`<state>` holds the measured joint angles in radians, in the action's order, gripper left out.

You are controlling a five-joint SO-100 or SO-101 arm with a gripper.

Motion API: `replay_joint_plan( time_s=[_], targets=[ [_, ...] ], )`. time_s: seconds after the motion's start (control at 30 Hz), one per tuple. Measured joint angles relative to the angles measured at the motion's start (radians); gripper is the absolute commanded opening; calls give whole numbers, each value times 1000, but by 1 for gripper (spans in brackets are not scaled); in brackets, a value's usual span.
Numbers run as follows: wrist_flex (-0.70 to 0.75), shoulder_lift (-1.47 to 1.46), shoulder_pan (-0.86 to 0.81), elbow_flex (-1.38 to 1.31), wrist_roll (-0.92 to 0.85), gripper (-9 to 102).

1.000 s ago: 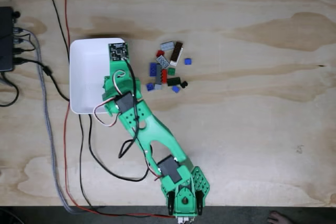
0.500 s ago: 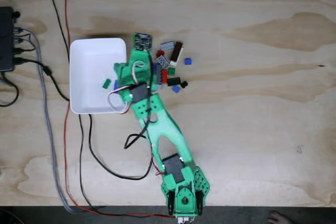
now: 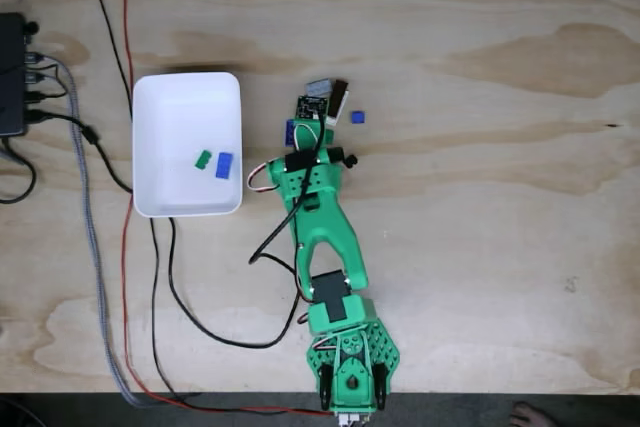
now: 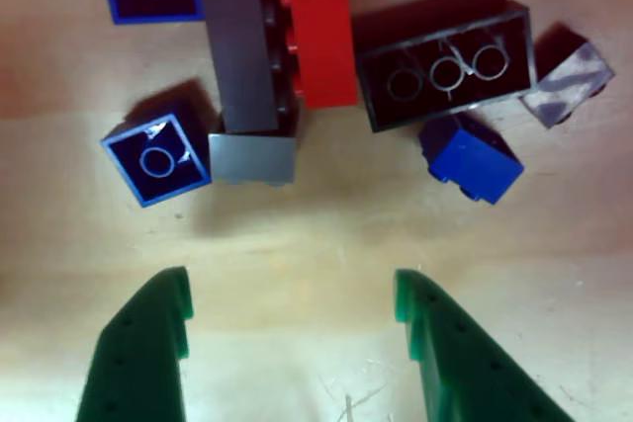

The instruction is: Put all lego bricks in the bin.

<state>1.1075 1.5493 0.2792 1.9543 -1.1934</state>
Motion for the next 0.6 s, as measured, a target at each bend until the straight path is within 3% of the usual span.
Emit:
replay_joint_plan(
  time_s=[0.6],
  targets=[
    [-98,-166,18,-141,-66,24]
  ],
)
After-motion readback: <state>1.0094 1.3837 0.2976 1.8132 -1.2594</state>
